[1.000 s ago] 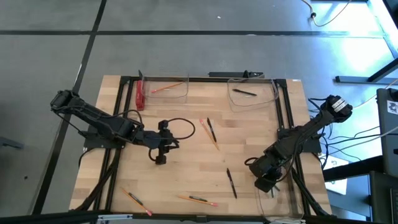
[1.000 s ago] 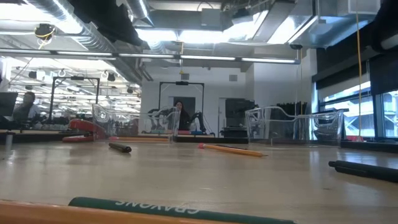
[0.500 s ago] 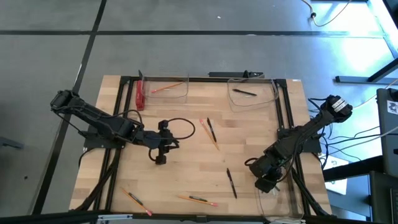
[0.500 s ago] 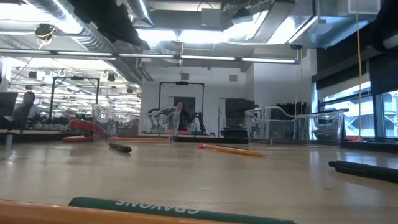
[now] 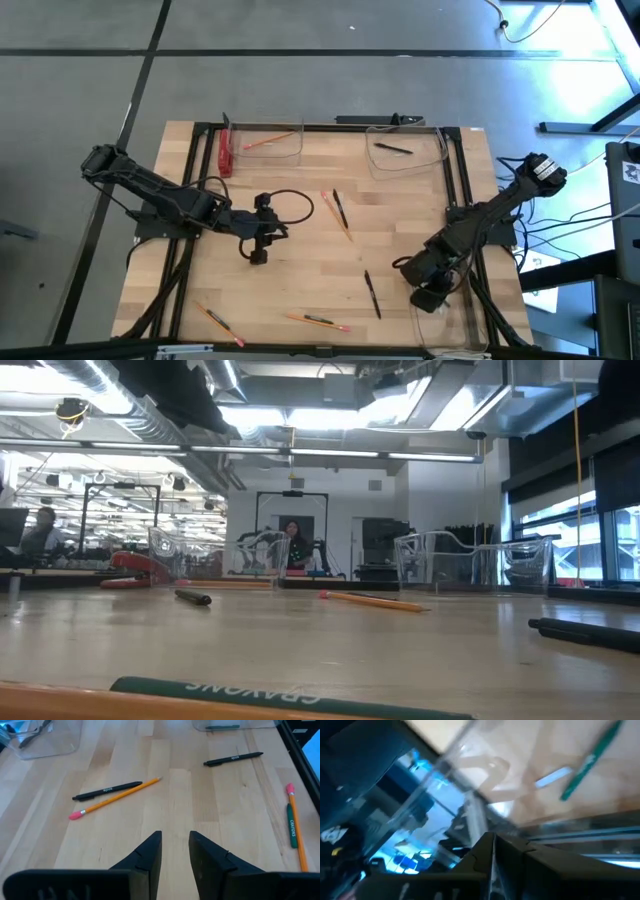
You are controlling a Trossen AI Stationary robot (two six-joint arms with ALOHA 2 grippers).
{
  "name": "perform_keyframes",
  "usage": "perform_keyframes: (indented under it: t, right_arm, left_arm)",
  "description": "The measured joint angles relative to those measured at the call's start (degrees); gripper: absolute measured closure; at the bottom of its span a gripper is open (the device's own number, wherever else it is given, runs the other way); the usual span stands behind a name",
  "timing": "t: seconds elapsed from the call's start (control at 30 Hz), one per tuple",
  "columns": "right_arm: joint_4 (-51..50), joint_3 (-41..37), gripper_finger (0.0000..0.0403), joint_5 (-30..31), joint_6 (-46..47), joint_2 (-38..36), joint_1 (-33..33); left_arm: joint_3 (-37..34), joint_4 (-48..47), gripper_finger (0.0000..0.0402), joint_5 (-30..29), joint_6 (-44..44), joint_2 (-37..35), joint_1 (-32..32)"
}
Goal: Sort crayons/erasers/pens/pencils in bins
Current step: Put the top yellow pencil into the top left transparent bin
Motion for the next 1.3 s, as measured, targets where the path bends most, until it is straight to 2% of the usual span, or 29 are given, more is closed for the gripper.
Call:
perform_keyframes:
  t: [0.13,0.23,0.4,0.53,0.73,0.87,1.07,1.3]
  right_arm:
    - [-0.58,5.43,0.0381,1.08,-0.12,0.0,0.01]
    - [-2.81,10.22,0.0381,5.37,-0.27,-0.02,0.02]
    - [-13.89,19.24,0.0381,17.46,-1.87,-0.04,0.04]
    - [-20.15,25.5,0.0382,31.6,-5.39,-0.05,-0.24]
    - [-20.41,28.77,0.0398,45.43,-14.61,-0.07,-2.46]
    - [-20.33,28.86,0.0394,52.91,-18.62,-0.07,-5.29]
    - [-18.47,28.86,0.037,58.45,-26.09,-0.07,-10.92]
    - [-11.53,28.86,0.0344,56.33,-42.17,-0.06,-19.54]
  left_arm:
    - [0.0,-0.32,0.0311,0.0,-1.04,0.0,0.0]
    - [0.0,-0.33,0.0311,-0.06,-1.31,0.0,0.0]
    - [0.0,-0.35,0.0311,-0.07,-1.45,-0.02,0.0]
    - [0.0,-1.27,0.0311,1.33,-2.82,-0.55,0.0]
    - [0.02,-6.0,0.0311,4.05,-9.1,-1.35,-0.56]
    - [0.0,-8.91,0.0311,4.6,-15.71,-1.62,-1.66]
    - [0.0,-13.66,0.0311,4.69,-24.66,-1.6,-3.73]
    - [0.0,-15.78,0.0311,4.6,-32.32,-1.6,-5.88]
